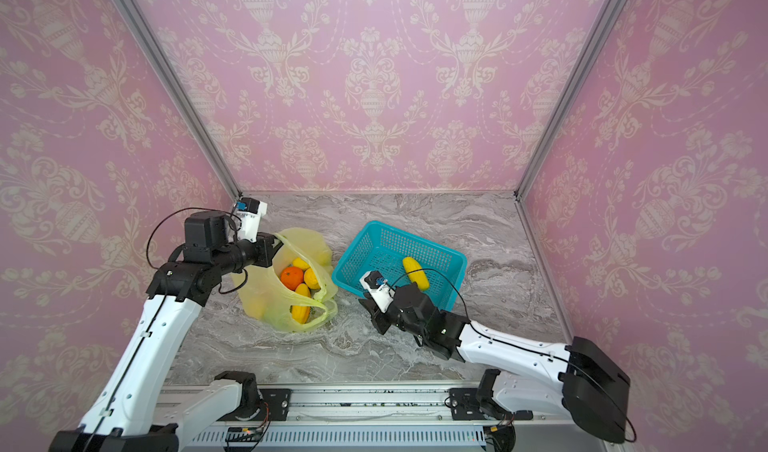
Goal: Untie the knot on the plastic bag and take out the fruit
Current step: 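Return the right gripper to the bag mouth while the left gripper lifts the handle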
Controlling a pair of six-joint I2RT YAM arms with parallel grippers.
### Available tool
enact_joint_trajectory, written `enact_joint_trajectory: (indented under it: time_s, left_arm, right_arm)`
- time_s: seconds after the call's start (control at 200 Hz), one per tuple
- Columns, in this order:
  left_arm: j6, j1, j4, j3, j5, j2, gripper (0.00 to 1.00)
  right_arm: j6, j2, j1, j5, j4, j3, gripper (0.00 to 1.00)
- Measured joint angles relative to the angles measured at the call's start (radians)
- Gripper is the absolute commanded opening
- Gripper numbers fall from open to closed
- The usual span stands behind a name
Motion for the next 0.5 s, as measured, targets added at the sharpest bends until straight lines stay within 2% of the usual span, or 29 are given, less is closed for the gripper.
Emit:
enact_joint_trajectory:
  time_s: [0.185, 0.265, 0.355, 0.495]
  left_arm:
    - [-0.007, 0.000, 0.006, -0.005, 0.009, 0.000, 0.00]
    - [-0.012, 0.000, 0.008, -0.006, 0.012, 0.000, 0.00]
    - [-0.019, 0.000, 0.008, -0.005, 0.012, 0.005, 0.00]
    - [-0.040, 0.000, 0.010, 0.005, 0.024, 0.046, 0.00]
  right_arm:
    - [-0.028, 0.235, 0.072, -0.019, 0.028, 0.105, 0.16]
    - [-0.019, 0.309, 0.084, -0.038, 0.054, 0.147, 0.19]
    - [0.000, 0.380, 0.083, -0.039, 0.083, 0.195, 0.30]
    - [0.040, 0.491, 0.071, -0.004, 0.097, 0.320, 0.30]
